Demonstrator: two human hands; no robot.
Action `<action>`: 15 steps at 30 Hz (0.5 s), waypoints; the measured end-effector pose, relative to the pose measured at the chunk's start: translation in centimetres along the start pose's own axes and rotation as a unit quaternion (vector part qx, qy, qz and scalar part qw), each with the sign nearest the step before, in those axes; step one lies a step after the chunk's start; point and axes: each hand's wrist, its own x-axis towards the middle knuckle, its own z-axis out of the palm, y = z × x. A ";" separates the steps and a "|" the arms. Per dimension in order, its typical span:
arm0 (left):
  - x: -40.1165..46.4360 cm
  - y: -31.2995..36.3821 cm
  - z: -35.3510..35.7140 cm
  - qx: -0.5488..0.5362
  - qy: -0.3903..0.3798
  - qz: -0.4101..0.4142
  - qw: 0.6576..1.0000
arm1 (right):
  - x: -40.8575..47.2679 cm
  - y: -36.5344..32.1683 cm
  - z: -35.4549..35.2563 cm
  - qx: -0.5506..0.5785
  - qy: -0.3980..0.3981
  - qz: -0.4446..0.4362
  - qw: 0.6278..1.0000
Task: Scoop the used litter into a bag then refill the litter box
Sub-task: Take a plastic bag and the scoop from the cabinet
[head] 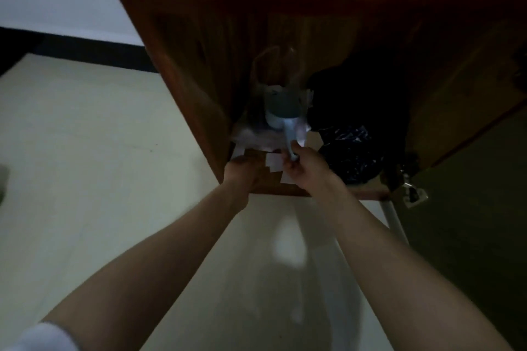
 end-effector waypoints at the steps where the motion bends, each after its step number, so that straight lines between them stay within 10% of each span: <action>1: 0.6 0.3 0.4 -0.022 0.003 -0.025 0.999 | -0.7 -0.1 -0.6 0.009 -0.003 0.002 1.000; 9: 5.4 -0.3 3.1 -0.210 -0.031 -0.041 0.976 | -5.6 -1.9 -6.9 -0.109 -0.036 -0.062 0.991; 15: 1.2 -0.5 3.0 -0.121 0.019 0.008 0.992 | -8.3 -1.2 -8.4 -0.050 -0.038 -0.054 0.997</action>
